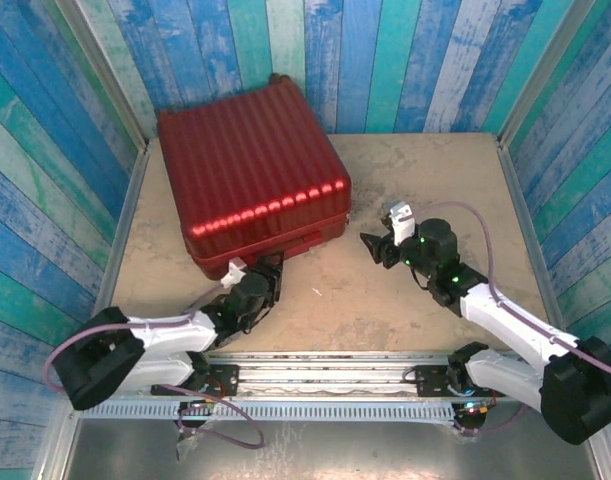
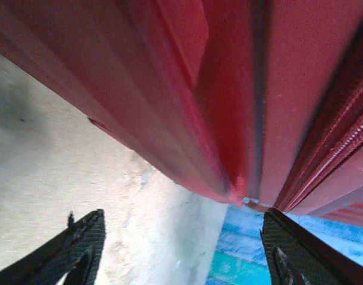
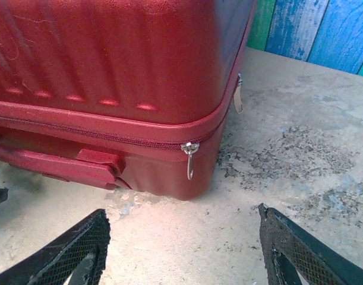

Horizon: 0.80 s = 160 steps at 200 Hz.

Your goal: Pack the luggage

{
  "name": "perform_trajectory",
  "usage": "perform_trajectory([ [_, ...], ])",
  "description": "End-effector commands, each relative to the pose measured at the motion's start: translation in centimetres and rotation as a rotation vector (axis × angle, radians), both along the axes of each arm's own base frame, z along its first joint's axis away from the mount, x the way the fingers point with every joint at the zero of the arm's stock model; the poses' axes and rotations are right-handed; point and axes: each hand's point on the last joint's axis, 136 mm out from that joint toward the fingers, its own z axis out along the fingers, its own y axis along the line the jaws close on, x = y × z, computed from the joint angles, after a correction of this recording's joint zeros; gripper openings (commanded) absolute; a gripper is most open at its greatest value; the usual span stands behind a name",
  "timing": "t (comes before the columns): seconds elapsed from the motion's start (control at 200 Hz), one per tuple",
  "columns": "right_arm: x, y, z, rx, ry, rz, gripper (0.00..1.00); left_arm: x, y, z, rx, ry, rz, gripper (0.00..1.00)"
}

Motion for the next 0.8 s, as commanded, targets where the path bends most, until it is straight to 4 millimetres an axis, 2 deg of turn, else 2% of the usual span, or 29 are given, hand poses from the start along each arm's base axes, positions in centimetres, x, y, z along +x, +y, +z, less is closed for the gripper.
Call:
perform_trajectory([
  [0.0, -0.2, -0.9, -0.4, -0.04, 0.002, -0.026, 0.68, 1.5, 0.2, 1.5, -0.093, -0.035, 0.135, 0.66],
  [0.09, -0.2, -1.1, -0.7, -0.043, 0.003, -0.034, 0.68, 2.0, 0.5, 0.0, -0.055, -0.006, 0.213, 0.58],
  [0.23, -0.1, -1.1, -1.2, -0.047, 0.011, -0.036, 0.68, 3.7, 0.0, -1.2, -0.034, -0.022, 0.314, 0.53],
  [0.25, -0.1, -1.0, -1.2, -0.046, 0.012, -0.034, 0.68, 3.5, -1.1, -1.1, -0.045, -0.035, 0.297, 0.52],
  [0.381, -0.1, -0.9, -1.4, -0.051, 0.021, -0.023, 0.67, 5.2, -3.2, -2.1, -0.113, -0.074, 0.328, 0.44],
  [0.581, -0.2, -1.7, -1.2, -0.1, -0.001, -0.041, 0.67, 7.1, -4.9, -1.8, -0.137, -0.147, 0.344, 0.22],
  [0.626, -0.1, -2.1, -1.1, -0.113, -0.009, -0.06, 0.69, 7.4, -5.0, -1.6, -0.117, -0.156, 0.329, 0.18],
  [0.691, 0.1, -2.7, -1.3, -0.13, -0.021, -0.086, 0.71, 7.4, -5.0, -1.4, -0.09, -0.154, 0.301, 0.07],
  [0.771, 0.2, -3.1, -1.4, -0.132, -0.029, -0.107, 0.72, 6.5, -4.6, -1.8, -0.053, -0.133, 0.254, 0.0],
  [0.796, 0.2, -3.1, -1.5, -0.131, -0.027, -0.106, 0.73, 6.8, -3.4, -2.0, -0.035, -0.128, 0.265, 0.0],
])
